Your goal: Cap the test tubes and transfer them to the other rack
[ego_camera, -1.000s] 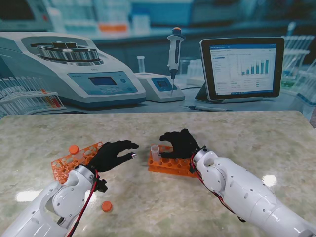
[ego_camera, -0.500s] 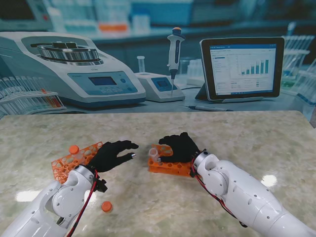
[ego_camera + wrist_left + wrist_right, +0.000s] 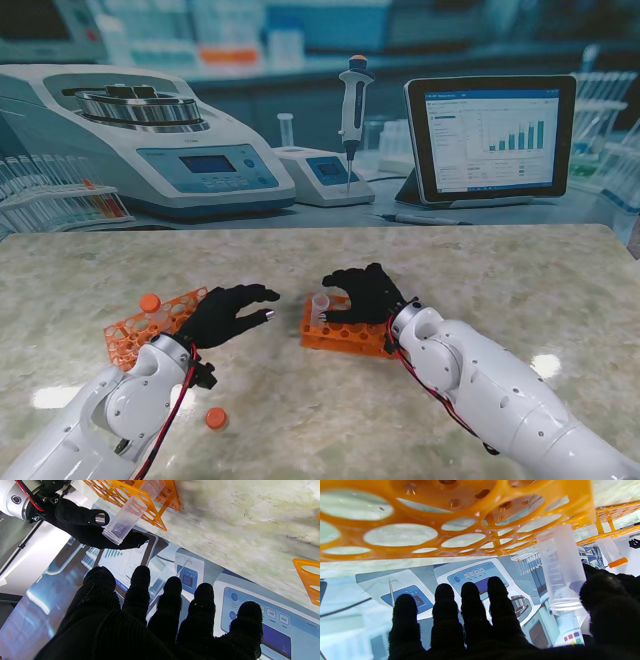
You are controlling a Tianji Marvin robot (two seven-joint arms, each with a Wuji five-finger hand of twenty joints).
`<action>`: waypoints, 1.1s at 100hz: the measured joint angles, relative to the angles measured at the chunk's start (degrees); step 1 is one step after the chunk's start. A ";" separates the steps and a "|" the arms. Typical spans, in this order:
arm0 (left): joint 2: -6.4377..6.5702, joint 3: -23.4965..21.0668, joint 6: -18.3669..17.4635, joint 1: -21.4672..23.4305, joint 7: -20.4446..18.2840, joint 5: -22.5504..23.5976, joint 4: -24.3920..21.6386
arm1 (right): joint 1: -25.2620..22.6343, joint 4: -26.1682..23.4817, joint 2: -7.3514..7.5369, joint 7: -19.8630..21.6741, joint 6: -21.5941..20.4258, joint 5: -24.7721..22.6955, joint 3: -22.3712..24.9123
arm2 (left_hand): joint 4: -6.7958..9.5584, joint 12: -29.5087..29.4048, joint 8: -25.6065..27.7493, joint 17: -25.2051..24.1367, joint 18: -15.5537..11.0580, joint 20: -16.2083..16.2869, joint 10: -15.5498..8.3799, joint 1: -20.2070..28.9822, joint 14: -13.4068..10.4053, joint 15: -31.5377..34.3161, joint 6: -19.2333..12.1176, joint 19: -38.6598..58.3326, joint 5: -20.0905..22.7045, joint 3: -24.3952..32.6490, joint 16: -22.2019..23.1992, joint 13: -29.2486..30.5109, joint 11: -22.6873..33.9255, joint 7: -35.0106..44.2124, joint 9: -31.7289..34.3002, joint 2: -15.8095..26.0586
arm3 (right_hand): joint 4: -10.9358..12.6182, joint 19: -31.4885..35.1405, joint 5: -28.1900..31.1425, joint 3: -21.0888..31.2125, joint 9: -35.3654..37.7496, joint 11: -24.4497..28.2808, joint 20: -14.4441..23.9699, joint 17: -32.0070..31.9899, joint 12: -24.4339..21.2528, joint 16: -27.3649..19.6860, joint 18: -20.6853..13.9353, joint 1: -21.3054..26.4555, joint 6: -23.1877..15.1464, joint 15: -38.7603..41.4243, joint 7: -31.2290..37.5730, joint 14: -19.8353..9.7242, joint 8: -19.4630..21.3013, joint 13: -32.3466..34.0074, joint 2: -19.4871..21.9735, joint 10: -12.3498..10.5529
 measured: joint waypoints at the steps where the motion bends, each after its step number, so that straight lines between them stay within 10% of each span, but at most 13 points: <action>1: 0.00 -0.01 0.00 0.00 0.00 0.00 0.00 | -0.04 -0.08 0.02 0.00 0.00 -0.05 0.04 | 0.00 0.00 0.00 0.00 -0.01 0.00 0.00 0.00 -0.01 0.00 0.00 0.00 0.00 0.00 0.00 0.00 0.00 0.00 0.00 0.00 | 0.00 0.00 0.00 0.00 0.00 0.00 0.00 0.00 0.00 0.00 0.00 0.00 0.00 0.00 0.00 0.00 0.00 0.00 0.00 0.00; 110: 0.06 -0.25 -0.30 0.08 -0.26 0.09 0.05 | 0.13 -1.17 -0.08 -0.04 1.98 -0.49 -4.98 | 0.00 0.00 0.00 -0.11 -0.47 0.00 0.00 0.00 -0.23 0.00 0.00 -0.54 0.00 0.00 0.00 -0.13 -0.05 0.00 -0.58 0.01 | 0.00 -1.33 -0.59 -2.06 -2.27 -1.29 -1.47 -1.98 -0.60 -0.10 0.02 0.00 -0.52 -0.10 -1.26 0.14 0.00 -2.32 3.17 0.10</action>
